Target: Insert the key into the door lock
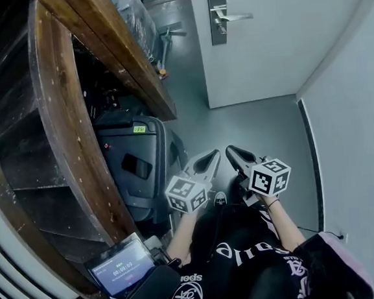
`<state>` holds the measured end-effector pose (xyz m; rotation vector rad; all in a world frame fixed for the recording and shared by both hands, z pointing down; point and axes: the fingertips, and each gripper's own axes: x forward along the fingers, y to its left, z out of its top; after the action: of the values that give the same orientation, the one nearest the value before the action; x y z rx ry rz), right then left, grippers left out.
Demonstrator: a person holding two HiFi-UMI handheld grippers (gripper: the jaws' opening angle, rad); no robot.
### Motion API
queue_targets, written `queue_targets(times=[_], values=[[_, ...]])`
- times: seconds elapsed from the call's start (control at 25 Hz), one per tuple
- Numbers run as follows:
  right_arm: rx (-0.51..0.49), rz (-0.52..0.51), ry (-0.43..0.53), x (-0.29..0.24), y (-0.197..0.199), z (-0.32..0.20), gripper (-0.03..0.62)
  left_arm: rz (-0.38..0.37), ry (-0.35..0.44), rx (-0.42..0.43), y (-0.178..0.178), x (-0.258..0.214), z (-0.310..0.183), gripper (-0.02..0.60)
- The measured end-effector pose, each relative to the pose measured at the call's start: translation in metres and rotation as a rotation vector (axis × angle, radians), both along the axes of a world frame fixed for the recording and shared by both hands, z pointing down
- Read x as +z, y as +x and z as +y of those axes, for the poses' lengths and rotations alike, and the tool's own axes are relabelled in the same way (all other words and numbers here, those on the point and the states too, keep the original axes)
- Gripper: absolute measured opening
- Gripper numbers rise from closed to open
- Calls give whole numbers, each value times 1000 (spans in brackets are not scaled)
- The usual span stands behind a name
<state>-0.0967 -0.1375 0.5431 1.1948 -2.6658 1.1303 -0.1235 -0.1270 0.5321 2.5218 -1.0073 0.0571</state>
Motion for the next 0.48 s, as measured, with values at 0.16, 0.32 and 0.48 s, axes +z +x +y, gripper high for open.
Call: queue_targets(times=[0.16,0.32,0.48], values=[[52,33,-3,-2,12,25,35,15,-1,30,4,-1,19,5],[71,45,-14,-6,14,41,35,32,7,30,4,-8,32,5],[80,48,-16,-8,18,57,35,44,15,22,6,-12,47,5]])
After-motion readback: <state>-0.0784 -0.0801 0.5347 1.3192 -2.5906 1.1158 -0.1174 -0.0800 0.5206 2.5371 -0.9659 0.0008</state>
